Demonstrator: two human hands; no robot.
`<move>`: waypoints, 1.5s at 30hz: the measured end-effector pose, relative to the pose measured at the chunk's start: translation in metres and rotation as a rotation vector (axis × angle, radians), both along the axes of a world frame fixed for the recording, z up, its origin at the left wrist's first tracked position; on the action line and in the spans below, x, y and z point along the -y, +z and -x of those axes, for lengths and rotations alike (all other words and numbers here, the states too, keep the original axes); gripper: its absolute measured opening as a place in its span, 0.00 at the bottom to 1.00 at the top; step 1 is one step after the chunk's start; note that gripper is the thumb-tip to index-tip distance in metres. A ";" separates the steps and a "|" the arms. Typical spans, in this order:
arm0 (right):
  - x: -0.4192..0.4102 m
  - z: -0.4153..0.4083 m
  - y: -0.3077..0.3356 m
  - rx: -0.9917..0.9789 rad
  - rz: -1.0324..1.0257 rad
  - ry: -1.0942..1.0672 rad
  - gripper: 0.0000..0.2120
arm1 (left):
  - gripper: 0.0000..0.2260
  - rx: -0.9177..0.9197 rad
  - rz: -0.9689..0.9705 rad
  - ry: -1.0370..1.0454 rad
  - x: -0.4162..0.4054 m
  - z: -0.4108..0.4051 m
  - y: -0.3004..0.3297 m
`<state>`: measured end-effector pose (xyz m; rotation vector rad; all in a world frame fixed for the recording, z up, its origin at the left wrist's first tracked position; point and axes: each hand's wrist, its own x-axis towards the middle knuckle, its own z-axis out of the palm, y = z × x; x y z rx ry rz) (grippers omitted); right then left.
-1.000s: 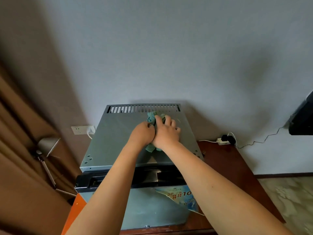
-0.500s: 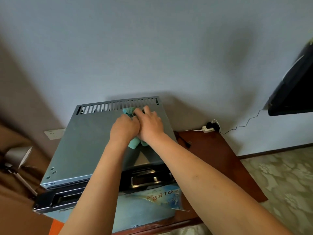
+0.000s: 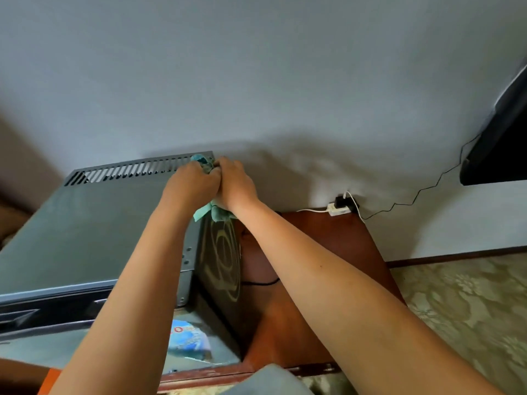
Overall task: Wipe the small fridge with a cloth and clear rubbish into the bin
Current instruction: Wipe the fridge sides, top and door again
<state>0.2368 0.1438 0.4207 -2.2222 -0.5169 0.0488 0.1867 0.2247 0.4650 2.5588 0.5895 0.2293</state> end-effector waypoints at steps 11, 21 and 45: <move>0.043 -0.013 -0.063 -0.534 -0.610 0.070 0.22 | 0.16 -0.148 -0.065 -0.069 0.042 -0.012 -0.007; 0.031 -0.022 -0.088 -0.775 -0.886 0.104 0.22 | 0.10 -0.401 -0.361 0.164 -0.004 -0.015 -0.006; 0.051 -0.019 -0.060 -0.530 -0.213 0.515 0.15 | 0.12 -0.435 -0.281 0.151 -0.013 -0.010 -0.016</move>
